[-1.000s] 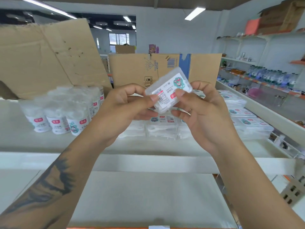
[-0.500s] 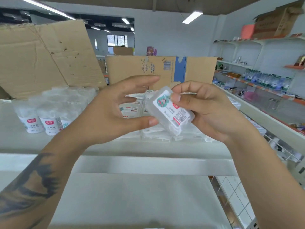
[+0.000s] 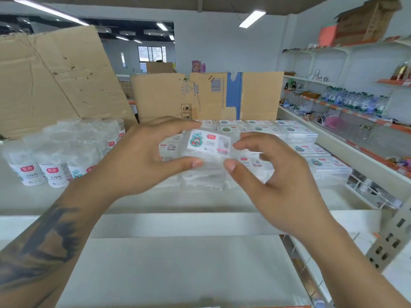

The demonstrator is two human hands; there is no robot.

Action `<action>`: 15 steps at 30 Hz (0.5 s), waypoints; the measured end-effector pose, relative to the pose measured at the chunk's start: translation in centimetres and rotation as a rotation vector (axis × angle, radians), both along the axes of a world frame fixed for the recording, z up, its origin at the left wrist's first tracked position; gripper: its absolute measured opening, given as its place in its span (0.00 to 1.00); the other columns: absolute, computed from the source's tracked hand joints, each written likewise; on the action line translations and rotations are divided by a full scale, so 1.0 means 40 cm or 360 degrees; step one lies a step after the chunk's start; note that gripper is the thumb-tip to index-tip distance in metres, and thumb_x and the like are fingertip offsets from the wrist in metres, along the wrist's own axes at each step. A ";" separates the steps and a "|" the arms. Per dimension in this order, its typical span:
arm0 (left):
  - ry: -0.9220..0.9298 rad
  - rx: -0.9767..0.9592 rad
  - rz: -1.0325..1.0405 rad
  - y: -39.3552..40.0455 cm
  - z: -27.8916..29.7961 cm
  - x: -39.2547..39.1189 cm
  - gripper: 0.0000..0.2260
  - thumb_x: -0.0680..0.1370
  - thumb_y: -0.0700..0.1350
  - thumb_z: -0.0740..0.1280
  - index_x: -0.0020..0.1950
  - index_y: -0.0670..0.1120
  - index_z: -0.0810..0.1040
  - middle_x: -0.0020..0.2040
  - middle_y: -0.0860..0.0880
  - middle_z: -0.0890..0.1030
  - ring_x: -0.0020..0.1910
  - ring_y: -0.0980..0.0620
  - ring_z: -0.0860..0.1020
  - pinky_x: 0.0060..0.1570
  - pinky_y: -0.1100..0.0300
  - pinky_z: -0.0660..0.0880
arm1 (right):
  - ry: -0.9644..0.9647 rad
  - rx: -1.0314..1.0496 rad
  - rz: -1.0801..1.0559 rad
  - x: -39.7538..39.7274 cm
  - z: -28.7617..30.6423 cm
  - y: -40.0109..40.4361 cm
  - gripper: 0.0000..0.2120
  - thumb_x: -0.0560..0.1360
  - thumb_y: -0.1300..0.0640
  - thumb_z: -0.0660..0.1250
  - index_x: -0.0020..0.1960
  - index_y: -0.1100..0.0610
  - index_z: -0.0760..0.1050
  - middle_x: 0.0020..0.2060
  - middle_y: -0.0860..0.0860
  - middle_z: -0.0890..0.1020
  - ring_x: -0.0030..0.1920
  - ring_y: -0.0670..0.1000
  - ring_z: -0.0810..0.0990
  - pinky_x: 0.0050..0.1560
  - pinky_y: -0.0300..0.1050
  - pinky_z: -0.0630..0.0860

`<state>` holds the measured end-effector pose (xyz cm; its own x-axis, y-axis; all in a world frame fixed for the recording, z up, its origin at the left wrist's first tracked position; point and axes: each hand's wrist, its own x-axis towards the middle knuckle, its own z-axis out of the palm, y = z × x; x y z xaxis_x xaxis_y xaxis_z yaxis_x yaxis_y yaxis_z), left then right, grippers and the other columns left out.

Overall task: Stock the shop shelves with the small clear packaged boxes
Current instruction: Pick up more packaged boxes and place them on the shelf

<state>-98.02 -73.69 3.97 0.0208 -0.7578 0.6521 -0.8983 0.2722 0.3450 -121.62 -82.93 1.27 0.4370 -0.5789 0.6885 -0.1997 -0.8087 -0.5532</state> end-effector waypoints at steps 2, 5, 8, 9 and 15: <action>0.0120 0.0046 0.0077 -0.029 -0.002 0.032 0.28 0.71 0.65 0.76 0.69 0.59 0.78 0.63 0.61 0.80 0.63 0.60 0.78 0.63 0.52 0.77 | 0.0178 -0.0358 -0.0256 -0.022 -0.057 0.014 0.18 0.79 0.41 0.67 0.63 0.49 0.78 0.67 0.46 0.76 0.67 0.49 0.76 0.67 0.48 0.72; 0.0122 0.0179 0.0294 -0.092 0.007 0.065 0.28 0.72 0.66 0.74 0.70 0.60 0.77 0.64 0.58 0.81 0.63 0.54 0.78 0.62 0.48 0.77 | 0.0434 -0.0523 -0.0435 -0.025 -0.142 0.039 0.26 0.80 0.36 0.61 0.70 0.51 0.75 0.74 0.55 0.71 0.74 0.59 0.70 0.71 0.59 0.67; 0.0016 0.0380 0.0484 -0.154 0.014 0.088 0.29 0.73 0.68 0.72 0.71 0.61 0.76 0.68 0.57 0.79 0.66 0.49 0.77 0.65 0.48 0.75 | 0.0568 -0.0591 -0.0545 -0.007 -0.207 0.063 0.28 0.80 0.33 0.60 0.71 0.50 0.75 0.76 0.56 0.70 0.76 0.61 0.67 0.73 0.64 0.64; 0.0001 0.0423 0.0496 -0.168 0.016 0.091 0.29 0.72 0.69 0.72 0.71 0.61 0.76 0.68 0.57 0.79 0.67 0.48 0.76 0.65 0.47 0.75 | 0.0556 -0.0637 -0.0586 -0.003 -0.219 0.065 0.28 0.79 0.33 0.61 0.69 0.51 0.77 0.75 0.56 0.71 0.75 0.61 0.68 0.72 0.64 0.64; -0.0026 0.0543 0.0491 -0.208 0.028 0.086 0.27 0.76 0.64 0.71 0.72 0.57 0.75 0.70 0.54 0.77 0.69 0.48 0.75 0.67 0.51 0.72 | 0.0372 -0.0818 -0.0713 0.017 -0.241 0.054 0.24 0.77 0.34 0.65 0.56 0.54 0.84 0.66 0.55 0.80 0.65 0.61 0.78 0.62 0.60 0.72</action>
<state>-94.60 -82.02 5.07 0.2709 -0.8893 0.3686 -0.9255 -0.1353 0.3538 -120.96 -80.77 -8.36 0.4026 -0.3649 0.8395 -0.6400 -0.7679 -0.0269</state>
